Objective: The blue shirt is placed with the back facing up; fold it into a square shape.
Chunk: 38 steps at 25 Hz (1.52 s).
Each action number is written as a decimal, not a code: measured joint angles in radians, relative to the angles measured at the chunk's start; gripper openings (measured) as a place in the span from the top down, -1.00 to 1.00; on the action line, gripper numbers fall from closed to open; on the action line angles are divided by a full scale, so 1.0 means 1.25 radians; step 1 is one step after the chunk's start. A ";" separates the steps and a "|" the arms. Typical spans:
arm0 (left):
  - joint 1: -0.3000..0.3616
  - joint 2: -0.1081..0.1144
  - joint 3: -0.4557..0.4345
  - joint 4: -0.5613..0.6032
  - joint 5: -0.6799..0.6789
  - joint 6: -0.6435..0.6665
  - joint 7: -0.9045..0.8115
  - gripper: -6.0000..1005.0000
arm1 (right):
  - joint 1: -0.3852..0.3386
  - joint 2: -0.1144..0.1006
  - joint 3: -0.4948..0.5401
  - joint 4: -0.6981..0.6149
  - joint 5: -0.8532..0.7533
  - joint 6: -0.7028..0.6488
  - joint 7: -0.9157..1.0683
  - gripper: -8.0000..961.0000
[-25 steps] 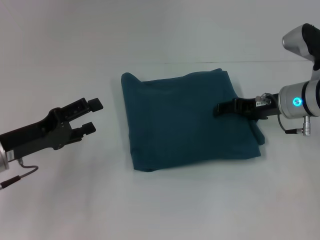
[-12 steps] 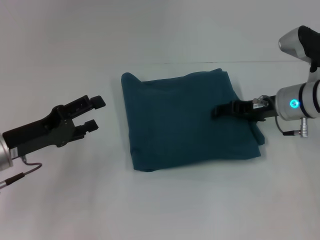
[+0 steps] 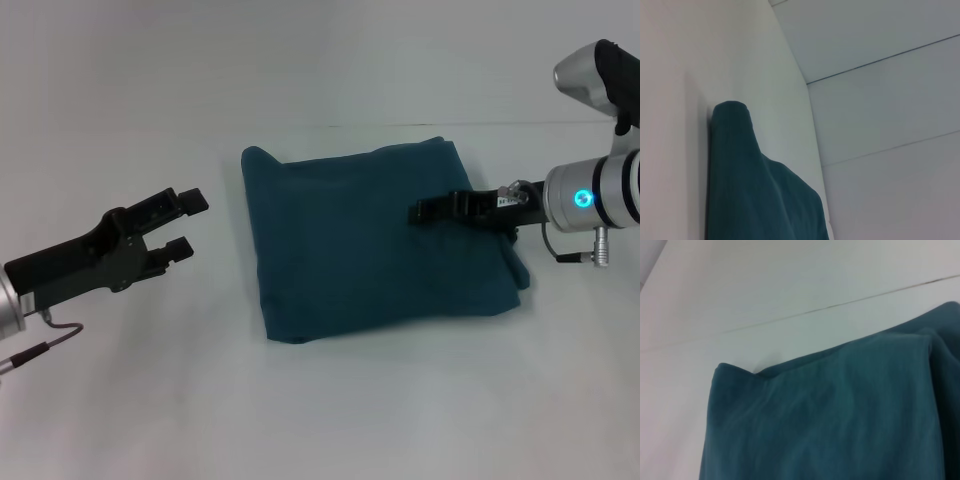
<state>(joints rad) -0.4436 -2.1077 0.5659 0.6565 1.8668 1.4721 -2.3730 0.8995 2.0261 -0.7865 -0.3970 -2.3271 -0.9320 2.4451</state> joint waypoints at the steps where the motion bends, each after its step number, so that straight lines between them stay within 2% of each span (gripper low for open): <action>1: 0.000 0.000 -0.001 0.000 0.000 -0.001 0.000 -0.89 | 0.000 -0.001 -0.001 0.000 -0.001 0.000 0.000 -0.53; 6: 0.000 0.000 -0.005 0.000 0.000 -0.001 0.000 -0.89 | 0.000 -0.001 -0.001 -0.002 -0.004 0.006 -0.003 -0.51; 12: 0.003 0.001 -0.007 0.000 0.000 -0.001 0.000 -0.89 | 0.002 0.000 0.000 -0.003 -0.004 0.014 -0.001 -0.12; 17: 0.003 0.001 -0.007 0.000 0.000 -0.001 0.000 -0.89 | 0.002 0.001 0.000 -0.003 -0.004 0.019 -0.001 0.44; 23: 0.002 0.001 -0.007 0.000 0.000 -0.001 0.000 -0.89 | 0.003 0.006 -0.015 -0.026 -0.005 0.018 -0.001 0.83; 32: 0.002 0.001 -0.008 0.000 0.000 -0.001 -0.001 -0.89 | 0.013 0.008 -0.114 -0.128 -0.008 -0.022 0.052 0.86; 38: 0.000 0.003 -0.015 0.000 0.000 -0.001 -0.001 -0.89 | 0.014 0.008 -0.170 -0.289 -0.089 -0.097 0.146 0.86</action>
<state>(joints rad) -0.4437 -2.1035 0.5468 0.6566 1.8666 1.4711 -2.3739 0.9166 2.0364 -0.9995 -0.7586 -2.4385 -1.0527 2.6279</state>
